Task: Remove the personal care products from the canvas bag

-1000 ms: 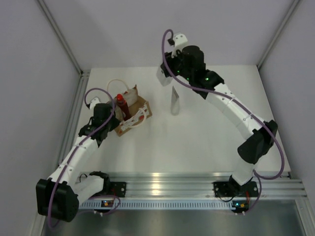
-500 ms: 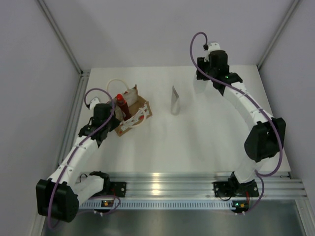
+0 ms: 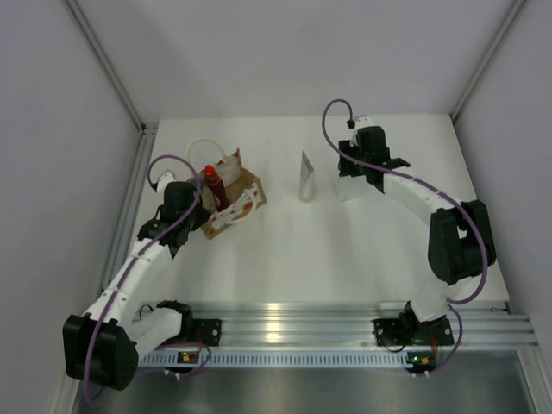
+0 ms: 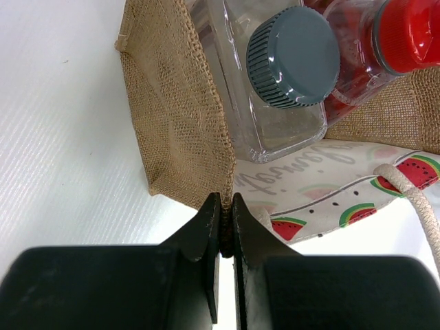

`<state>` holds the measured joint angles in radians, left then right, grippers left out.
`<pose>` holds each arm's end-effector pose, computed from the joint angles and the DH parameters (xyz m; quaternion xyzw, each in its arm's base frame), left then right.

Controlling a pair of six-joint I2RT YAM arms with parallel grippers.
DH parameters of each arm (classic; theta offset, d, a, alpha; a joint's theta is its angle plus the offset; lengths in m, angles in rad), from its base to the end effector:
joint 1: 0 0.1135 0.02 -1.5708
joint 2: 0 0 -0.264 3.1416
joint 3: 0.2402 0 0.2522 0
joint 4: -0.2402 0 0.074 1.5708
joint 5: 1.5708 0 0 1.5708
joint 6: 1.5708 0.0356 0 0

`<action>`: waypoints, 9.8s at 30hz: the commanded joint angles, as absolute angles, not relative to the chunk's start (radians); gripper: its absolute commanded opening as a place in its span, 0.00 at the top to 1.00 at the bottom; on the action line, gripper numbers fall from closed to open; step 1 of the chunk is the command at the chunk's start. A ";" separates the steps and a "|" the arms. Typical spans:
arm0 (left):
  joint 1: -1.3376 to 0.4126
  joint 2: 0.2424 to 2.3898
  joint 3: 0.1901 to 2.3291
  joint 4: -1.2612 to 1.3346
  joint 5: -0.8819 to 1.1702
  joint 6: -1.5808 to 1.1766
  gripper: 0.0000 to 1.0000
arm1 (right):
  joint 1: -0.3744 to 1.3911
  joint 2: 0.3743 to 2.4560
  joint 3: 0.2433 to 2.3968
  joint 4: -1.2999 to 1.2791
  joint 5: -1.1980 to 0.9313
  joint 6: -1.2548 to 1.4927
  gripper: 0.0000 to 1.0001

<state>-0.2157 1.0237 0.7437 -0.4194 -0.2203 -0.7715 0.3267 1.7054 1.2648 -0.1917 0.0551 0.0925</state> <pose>0.2145 -0.0390 0.2589 -0.2918 0.8538 -0.1110 0.4166 0.3709 0.1236 0.2602 -0.0918 0.8869 0.0700 0.4473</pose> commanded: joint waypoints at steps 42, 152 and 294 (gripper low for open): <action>-0.218 0.956 0.696 -0.425 -0.238 -0.854 1.00 | 0.923 1.781 1.644 0.047 0.051 0.045 0.28; -0.218 0.950 0.715 -0.425 -0.242 -0.828 1.00 | 0.965 2.057 1.991 0.124 0.090 -0.067 1.00; -0.218 0.854 0.641 -0.410 -0.272 -1.000 1.00 | 1.002 2.238 2.055 -0.118 -0.186 0.117 0.29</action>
